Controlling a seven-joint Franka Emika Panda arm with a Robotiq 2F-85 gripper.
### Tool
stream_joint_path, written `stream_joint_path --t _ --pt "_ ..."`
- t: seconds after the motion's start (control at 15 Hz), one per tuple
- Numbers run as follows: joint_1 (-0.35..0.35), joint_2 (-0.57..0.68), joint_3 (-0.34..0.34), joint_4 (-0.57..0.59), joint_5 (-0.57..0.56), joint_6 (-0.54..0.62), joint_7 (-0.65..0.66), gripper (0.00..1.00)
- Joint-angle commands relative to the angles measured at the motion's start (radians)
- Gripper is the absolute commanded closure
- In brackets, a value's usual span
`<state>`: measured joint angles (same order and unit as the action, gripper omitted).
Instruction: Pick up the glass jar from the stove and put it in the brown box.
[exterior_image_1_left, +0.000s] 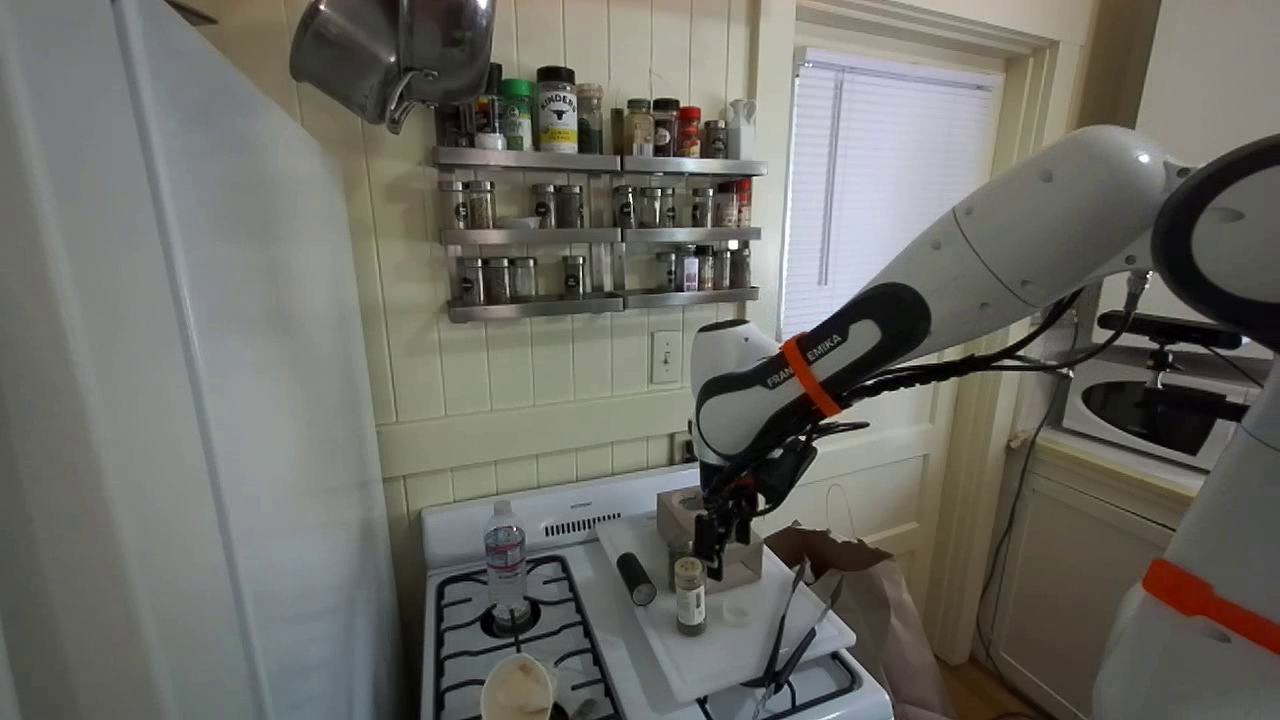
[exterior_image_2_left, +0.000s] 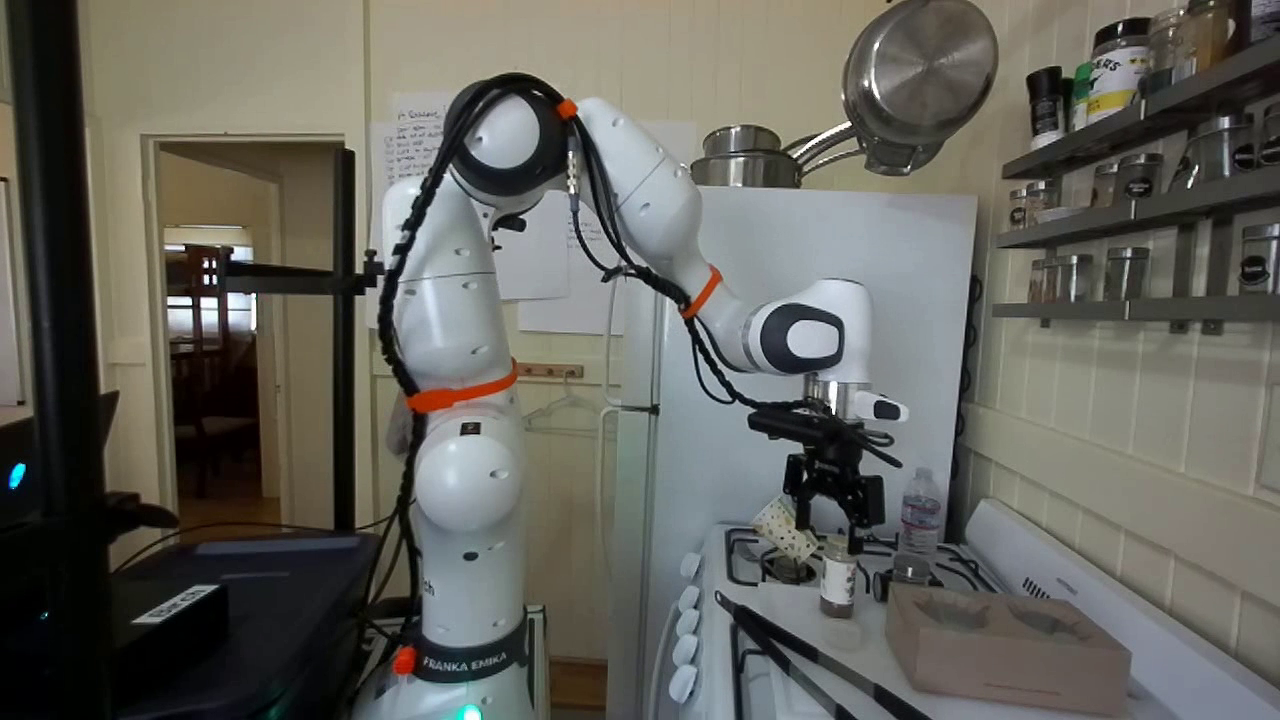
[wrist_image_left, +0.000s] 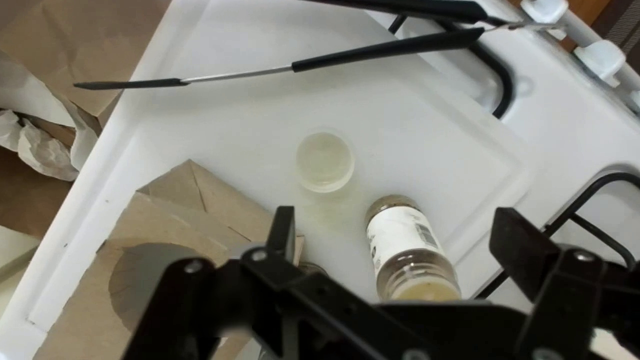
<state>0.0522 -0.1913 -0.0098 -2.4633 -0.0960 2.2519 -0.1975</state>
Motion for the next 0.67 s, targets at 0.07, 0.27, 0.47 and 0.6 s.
stream_joint_path --t 0.07,0.27,0.47,0.6 --pt "-0.008 0.039 0.006 0.008 0.018 -0.007 0.001 0.00" --pt "-0.011 0.029 -0.005 -0.011 0.042 -0.018 -0.033 0.00" --pt "-0.009 0.001 -0.010 -0.014 0.087 0.025 -0.045 0.00" --pt "0.003 -0.008 0.002 -0.003 0.107 0.057 -0.039 0.00"
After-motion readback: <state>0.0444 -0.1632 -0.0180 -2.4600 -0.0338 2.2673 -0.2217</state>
